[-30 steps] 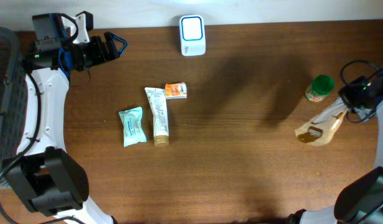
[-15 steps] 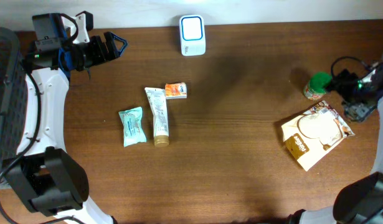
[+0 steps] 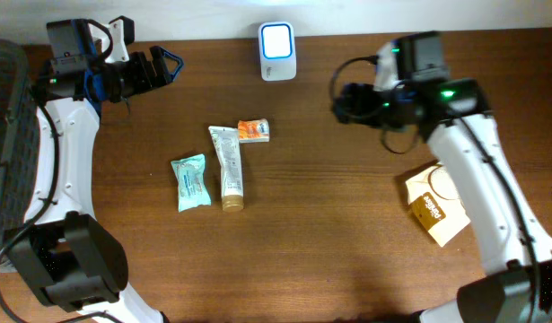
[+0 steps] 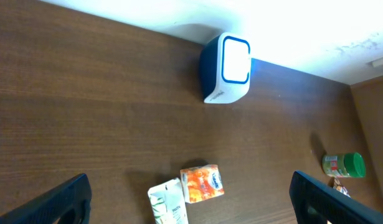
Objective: Scan the item barcode
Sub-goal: 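Move right gripper to the orange tissue packet and grasp it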
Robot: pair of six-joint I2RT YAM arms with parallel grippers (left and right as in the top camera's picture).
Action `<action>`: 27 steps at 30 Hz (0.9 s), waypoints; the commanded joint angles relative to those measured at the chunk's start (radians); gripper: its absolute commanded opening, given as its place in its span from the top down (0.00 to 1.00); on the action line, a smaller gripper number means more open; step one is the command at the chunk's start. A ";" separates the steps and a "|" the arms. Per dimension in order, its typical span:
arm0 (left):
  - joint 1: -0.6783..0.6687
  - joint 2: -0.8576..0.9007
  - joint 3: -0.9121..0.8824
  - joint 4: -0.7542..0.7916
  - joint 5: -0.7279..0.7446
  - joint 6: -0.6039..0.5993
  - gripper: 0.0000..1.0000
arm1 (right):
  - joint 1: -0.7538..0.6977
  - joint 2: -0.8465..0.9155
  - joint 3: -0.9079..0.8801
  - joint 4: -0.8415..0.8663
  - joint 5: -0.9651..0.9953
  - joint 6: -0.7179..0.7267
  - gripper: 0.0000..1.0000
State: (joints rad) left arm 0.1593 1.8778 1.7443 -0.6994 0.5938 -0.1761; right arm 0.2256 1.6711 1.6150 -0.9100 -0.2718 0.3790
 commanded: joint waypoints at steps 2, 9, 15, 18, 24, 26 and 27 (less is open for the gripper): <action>0.003 0.007 -0.005 0.045 -0.001 0.011 0.01 | 0.108 0.150 0.013 0.133 0.017 0.185 0.26; 0.062 0.006 0.012 0.211 -0.072 0.103 0.01 | 0.246 0.411 0.013 0.391 0.018 0.485 0.36; 0.095 0.006 0.011 0.178 -0.313 0.103 0.01 | 0.288 0.527 0.013 0.491 0.021 0.676 0.63; 0.095 0.007 0.011 0.162 -0.333 0.103 0.01 | 0.292 0.547 0.013 0.523 0.025 0.714 0.64; 0.092 0.007 0.011 0.152 -0.333 0.103 0.01 | 0.312 0.554 0.013 0.526 0.130 0.845 0.68; 0.092 0.007 0.011 0.152 -0.333 0.103 0.01 | 0.327 0.561 0.013 0.526 0.160 0.879 0.70; 0.093 0.007 0.011 0.152 -0.333 0.103 0.01 | 0.338 0.566 0.013 0.526 0.179 0.888 0.71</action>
State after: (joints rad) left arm 0.2535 1.8778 1.7451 -0.5453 0.2771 -0.0929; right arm 0.5270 2.2116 1.6184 -0.3870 -0.1734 1.1851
